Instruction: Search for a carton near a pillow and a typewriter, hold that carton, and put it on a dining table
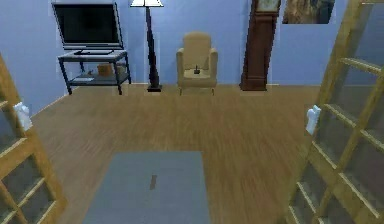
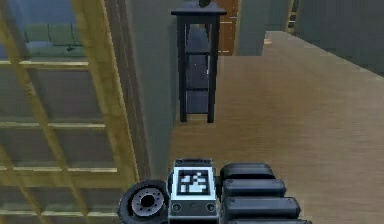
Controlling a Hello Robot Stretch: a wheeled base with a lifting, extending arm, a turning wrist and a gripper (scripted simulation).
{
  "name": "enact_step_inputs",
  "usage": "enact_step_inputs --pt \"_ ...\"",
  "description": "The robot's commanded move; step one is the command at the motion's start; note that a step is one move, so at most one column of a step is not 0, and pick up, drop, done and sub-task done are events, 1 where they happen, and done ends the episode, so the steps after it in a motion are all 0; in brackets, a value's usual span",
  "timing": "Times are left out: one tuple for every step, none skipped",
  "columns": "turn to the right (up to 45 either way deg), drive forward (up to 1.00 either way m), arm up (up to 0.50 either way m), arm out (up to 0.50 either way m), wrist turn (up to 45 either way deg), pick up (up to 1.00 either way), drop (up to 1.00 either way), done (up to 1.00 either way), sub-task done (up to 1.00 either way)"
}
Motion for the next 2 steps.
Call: enact_step_inputs --pt "6.0 0.0 0.0 0.0 0.0 0.0 0.0 0.0 0.0" --pt "0.0 1.0 0.0 0.0 0.0 0.0 0.0 0.0 0.0"
